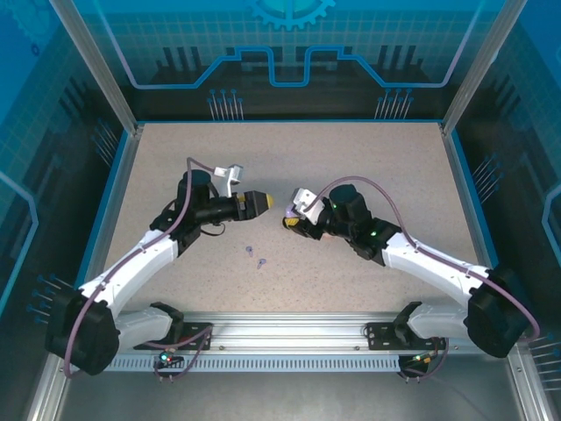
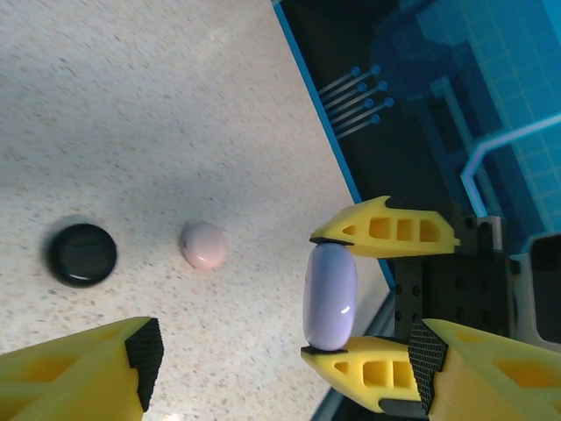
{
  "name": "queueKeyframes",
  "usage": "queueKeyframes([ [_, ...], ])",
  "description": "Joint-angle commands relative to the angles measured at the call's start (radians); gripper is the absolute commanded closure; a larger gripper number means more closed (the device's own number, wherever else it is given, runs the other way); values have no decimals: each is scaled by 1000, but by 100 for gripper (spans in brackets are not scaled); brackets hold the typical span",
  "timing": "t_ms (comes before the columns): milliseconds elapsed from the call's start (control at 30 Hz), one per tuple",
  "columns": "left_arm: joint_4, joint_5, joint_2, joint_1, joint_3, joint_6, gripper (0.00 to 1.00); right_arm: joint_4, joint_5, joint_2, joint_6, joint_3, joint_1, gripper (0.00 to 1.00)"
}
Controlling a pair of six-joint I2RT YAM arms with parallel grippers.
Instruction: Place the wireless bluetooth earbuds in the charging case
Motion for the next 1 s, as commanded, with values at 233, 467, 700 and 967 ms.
queueKeyframes([
  [233, 108, 118, 62, -71, 47, -43, 23, 20, 64, -46, -86, 24, 75, 52],
  [467, 117, 140, 98, -102, 66, -48, 34, 33, 96, -24, -89, 44, 87, 52],
  [700, 92, 148, 133, -119, 90, -33, 43, 44, 107, -12, -82, 55, 91, 52],
  [967, 48, 140, 129, -129, 111, 12, 69, 21, 98, -12, -59, 68, 82, 48],
])
